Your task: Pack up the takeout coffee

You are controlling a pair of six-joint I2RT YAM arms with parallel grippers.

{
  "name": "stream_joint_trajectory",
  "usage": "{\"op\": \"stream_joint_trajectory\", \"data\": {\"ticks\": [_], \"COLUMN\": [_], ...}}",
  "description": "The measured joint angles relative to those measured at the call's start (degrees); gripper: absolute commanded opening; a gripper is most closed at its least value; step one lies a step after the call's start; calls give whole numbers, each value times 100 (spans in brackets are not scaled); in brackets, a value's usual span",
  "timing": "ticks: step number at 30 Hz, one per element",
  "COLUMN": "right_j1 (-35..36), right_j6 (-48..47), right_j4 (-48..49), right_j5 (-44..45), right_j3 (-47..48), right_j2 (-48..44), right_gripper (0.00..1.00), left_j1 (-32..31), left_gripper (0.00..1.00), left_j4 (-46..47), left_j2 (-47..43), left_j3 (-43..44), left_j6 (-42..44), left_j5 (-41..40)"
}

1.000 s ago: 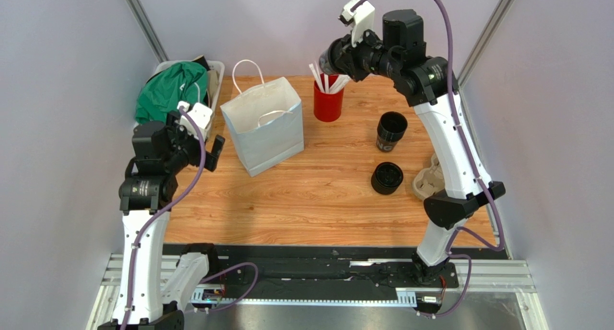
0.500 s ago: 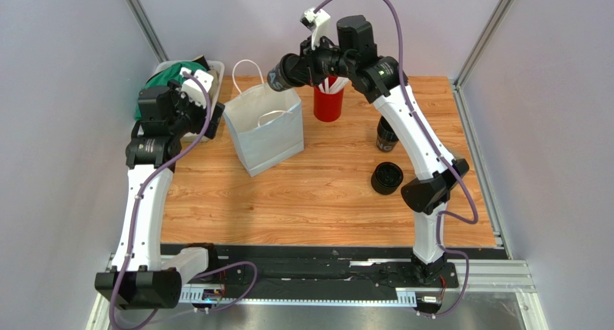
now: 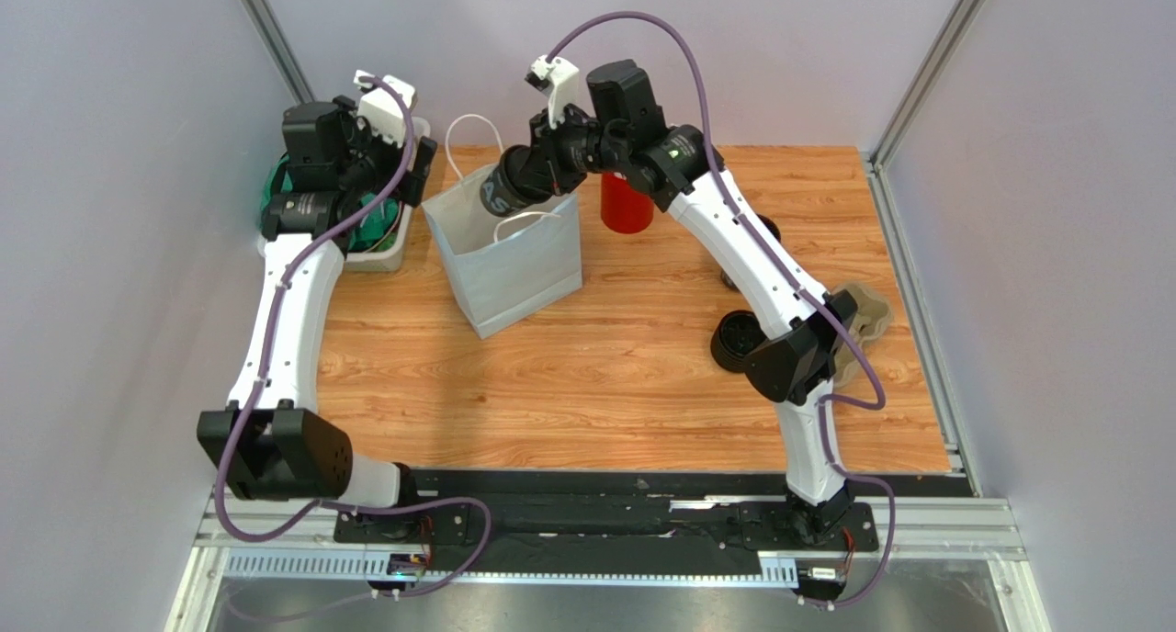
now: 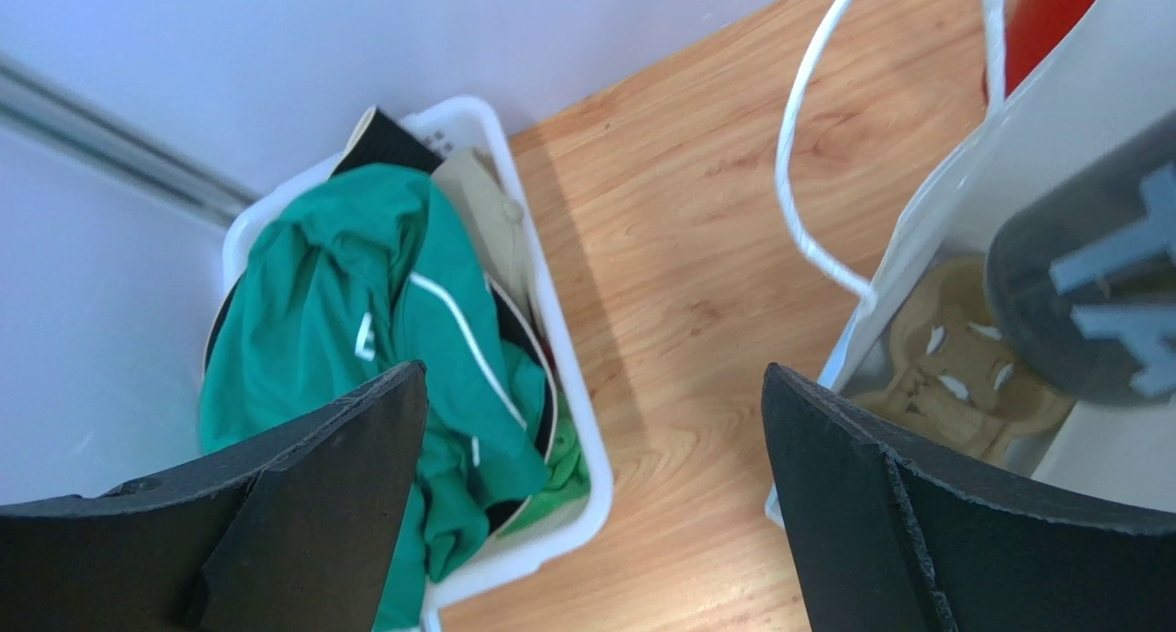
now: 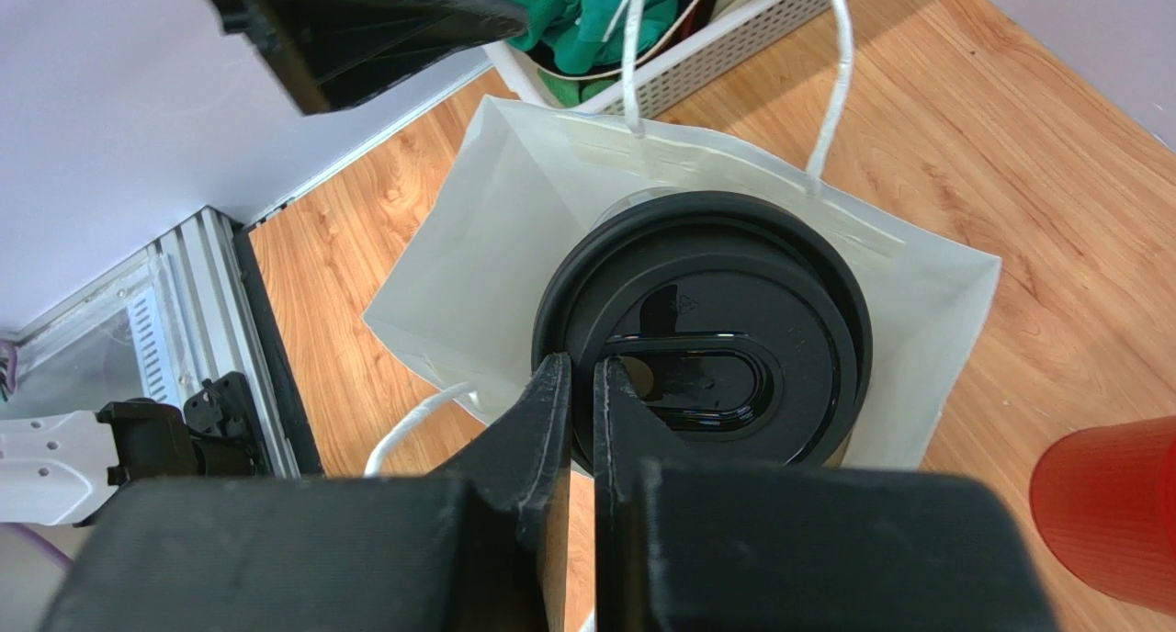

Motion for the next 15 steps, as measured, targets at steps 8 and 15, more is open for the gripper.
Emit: {"op": "stream_joint_trajectory", "data": {"ticks": [8,15], "right_j1": [144,205], "right_j6": [-109,-173], "right_j4": [-15,-203], "right_j5": [195,516], "right_j3": [-35,-116], "right_j2": [192,525], "right_gripper": [0,0], "left_j1": [4,-11], "left_gripper": [99,99], "left_j4": [-20,-79], "left_j2": [719,1244], "left_j3": [496,706], "left_j6": [-63,-116], "left_j5": [903,1478]}}
